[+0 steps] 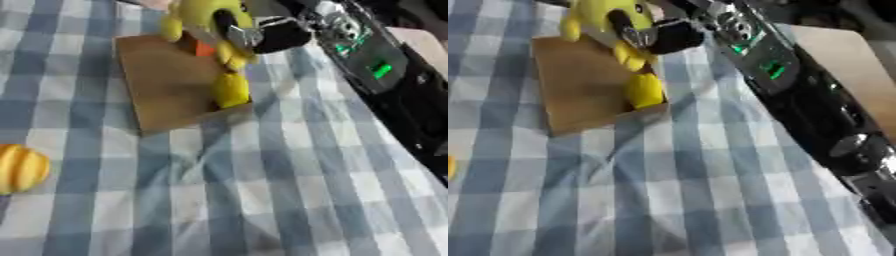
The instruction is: Pick up objects on the table and place them in the box.
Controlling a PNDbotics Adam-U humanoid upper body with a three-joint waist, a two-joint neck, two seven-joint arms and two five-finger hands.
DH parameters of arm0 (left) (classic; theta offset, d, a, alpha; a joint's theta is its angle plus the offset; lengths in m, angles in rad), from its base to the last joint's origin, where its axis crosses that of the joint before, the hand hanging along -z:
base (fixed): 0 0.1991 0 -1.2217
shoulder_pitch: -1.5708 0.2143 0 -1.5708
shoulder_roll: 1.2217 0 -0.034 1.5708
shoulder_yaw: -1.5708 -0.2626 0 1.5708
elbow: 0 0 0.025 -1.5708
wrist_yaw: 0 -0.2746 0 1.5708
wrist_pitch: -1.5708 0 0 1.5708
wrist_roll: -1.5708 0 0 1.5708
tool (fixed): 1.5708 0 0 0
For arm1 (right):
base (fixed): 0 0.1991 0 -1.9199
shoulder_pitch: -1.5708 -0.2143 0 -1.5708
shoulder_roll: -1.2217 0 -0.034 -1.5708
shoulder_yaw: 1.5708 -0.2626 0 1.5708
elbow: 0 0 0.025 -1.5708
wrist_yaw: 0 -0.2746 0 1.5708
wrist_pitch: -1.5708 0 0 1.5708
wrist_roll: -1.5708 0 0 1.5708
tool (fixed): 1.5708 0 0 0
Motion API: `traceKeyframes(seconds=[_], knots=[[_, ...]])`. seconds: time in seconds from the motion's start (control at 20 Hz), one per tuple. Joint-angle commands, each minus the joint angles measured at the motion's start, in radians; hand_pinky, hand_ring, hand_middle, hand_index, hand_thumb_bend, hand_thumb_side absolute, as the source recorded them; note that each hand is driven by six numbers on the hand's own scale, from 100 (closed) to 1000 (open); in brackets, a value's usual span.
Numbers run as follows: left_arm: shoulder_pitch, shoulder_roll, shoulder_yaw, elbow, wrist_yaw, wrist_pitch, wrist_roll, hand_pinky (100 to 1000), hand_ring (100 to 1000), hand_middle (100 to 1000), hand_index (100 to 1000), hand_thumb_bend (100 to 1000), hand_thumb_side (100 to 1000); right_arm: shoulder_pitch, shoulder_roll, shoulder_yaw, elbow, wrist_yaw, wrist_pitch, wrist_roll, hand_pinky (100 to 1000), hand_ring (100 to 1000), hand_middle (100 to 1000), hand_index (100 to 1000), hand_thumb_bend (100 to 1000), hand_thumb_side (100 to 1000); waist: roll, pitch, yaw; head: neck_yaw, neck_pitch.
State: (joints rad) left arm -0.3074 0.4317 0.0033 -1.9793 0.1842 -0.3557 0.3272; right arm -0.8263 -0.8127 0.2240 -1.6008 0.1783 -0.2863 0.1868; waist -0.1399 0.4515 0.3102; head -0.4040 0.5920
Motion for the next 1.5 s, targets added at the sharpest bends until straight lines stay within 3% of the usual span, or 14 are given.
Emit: traceKeyframes(seconds=[0.05,0.4,0.55,0.7,0.9,1.1,1.3,1.4,1.45,1.5], knots=[[-0.012,0.027,0.002,-0.021,-0.006,-0.004,-0.004,978,758,705,841,100,639,-0.014,-0.012,0.003,0.022,0.047,-0.012,-0.007,710,609,379,599,100,233,0.004,-0.014,0.005,-0.011,-0.021],[-0.019,0.025,0.001,-0.021,-0.008,-0.006,-0.005,979,759,705,841,100,641,-0.006,0.011,0.035,0.062,0.143,-0.044,0.043,739,676,479,682,100,201,0.001,-0.001,0.019,-0.024,-0.025],[-0.020,0.024,0.000,-0.021,-0.008,-0.005,-0.005,979,759,705,841,100,642,-0.003,0.016,0.044,0.069,0.173,-0.057,0.069,774,761,613,765,100,198,0.000,0.001,0.021,-0.026,-0.023],[-0.018,0.022,0.000,-0.021,-0.009,-0.005,-0.004,979,759,705,842,100,643,-0.001,0.018,0.047,0.067,0.207,-0.065,0.105,830,880,802,896,100,202,0.000,0.001,0.020,-0.025,-0.018],[-0.017,0.022,0.000,-0.021,-0.009,-0.004,-0.004,979,759,705,842,100,643,0.000,0.016,0.035,0.052,0.259,-0.045,0.104,889,972,909,971,100,232,0.002,-0.001,0.016,-0.023,-0.012],[-0.014,0.021,0.001,-0.021,-0.008,-0.004,-0.005,979,759,705,842,100,641,0.002,0.014,0.030,0.033,0.270,-0.021,0.076,904,992,937,976,100,325,0.005,-0.006,0.013,-0.022,-0.009],[-0.012,0.022,0.002,-0.021,-0.006,-0.003,-0.005,978,760,705,842,100,639,0.000,0.011,0.030,0.009,0.241,-0.006,0.061,898,983,919,972,100,308,0.008,-0.013,0.009,-0.021,-0.006],[-0.006,0.022,0.003,-0.021,-0.006,-0.003,-0.004,978,760,705,841,100,638,-0.001,0.004,0.024,-0.024,0.206,0.003,0.051,897,980,914,971,100,479,0.012,-0.020,0.003,-0.017,-0.001],[-0.003,0.023,0.004,-0.021,-0.007,-0.003,-0.003,978,760,706,841,100,637,-0.001,-0.001,0.019,-0.045,0.175,0.012,0.048,896,978,908,970,100,277,0.014,-0.024,-0.001,-0.013,0.003],[0.001,0.023,0.005,-0.021,-0.007,-0.003,-0.002,978,760,706,841,100,636,0.000,-0.008,0.013,-0.069,0.141,0.023,0.045,894,975,902,970,100,268,0.016,-0.029,-0.005,-0.010,0.006]])
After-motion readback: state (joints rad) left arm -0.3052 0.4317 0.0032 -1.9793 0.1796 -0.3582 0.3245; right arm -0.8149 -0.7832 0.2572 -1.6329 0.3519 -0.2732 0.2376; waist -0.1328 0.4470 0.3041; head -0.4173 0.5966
